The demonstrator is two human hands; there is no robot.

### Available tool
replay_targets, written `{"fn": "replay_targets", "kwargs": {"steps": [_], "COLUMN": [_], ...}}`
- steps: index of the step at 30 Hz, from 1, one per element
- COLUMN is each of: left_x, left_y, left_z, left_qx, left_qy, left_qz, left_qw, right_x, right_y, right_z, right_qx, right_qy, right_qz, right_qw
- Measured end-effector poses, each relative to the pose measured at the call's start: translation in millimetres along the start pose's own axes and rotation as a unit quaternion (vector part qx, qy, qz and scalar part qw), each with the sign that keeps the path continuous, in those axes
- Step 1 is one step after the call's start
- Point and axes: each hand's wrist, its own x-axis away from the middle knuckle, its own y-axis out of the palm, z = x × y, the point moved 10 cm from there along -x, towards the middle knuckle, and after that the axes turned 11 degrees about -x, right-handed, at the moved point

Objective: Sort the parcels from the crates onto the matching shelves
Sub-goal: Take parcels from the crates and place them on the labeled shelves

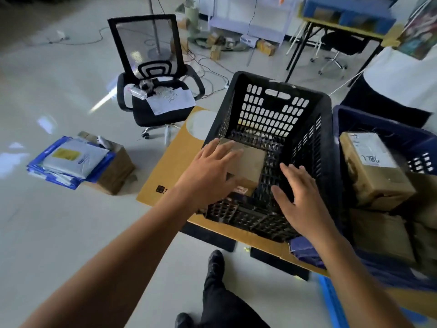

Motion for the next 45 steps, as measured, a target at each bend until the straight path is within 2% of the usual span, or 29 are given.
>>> {"fn": "replay_targets", "kwargs": {"steps": [6,9,13,16,20,22,26,29,32,36,38,40,41,44,45], "left_x": [-72,-84,-112,-129,-152,-159,-170,-172,-169,-166,-170,-172,-170,-146,-135], "left_y": [51,77,81,84,79,78,68,55,41,5,-16,-34,-42,-52,-49], "left_z": [-5,-10,-9,-16,-31,-31,-29,-32,-33,-22,-20,-18,-15,12,26], "left_qx": [-0.087,-0.081,-0.013,0.037,0.203,0.249,0.364,0.464,0.535,0.580,0.622,0.678,0.687,0.610,0.594], "left_qy": [0.018,0.011,-0.011,-0.025,-0.058,-0.070,-0.071,-0.080,-0.093,-0.048,-0.028,-0.001,0.025,0.135,0.164], "left_qz": [-0.141,-0.182,-0.175,-0.199,-0.209,-0.225,-0.223,-0.233,-0.264,-0.256,-0.216,-0.171,-0.152,-0.149,-0.170], "left_qw": [0.986,0.980,0.984,0.979,0.955,0.939,0.901,0.851,0.797,0.772,0.753,0.715,0.710,0.767,0.769], "right_x": [-53,-66,-77,-81,-86,-90,-88,-79,-72,-62,-53,-40,-34,-16,-8], "right_y": [12,25,37,45,57,57,41,16,-4,-36,-52,-66,-73,-89,-94], "right_z": [39,56,79,89,92,89,70,51,26,-1,-6,-10,-13,-26,-29], "right_qx": [0.001,-0.003,-0.008,-0.031,-0.038,-0.074,-0.169,-0.219,-0.257,-0.254,-0.295,-0.363,-0.381,-0.396,-0.398], "right_qy": [0.049,0.067,0.112,0.150,0.162,0.174,0.175,0.163,0.144,0.131,0.130,0.112,0.097,0.074,0.073], "right_qz": [-0.051,-0.087,-0.116,-0.126,-0.163,-0.160,-0.094,-0.001,0.056,0.145,0.207,0.275,0.304,0.376,0.398], "right_qw": [0.998,0.994,0.987,0.980,0.972,0.969,0.965,0.962,0.954,0.947,0.924,0.883,0.868,0.834,0.823]}}
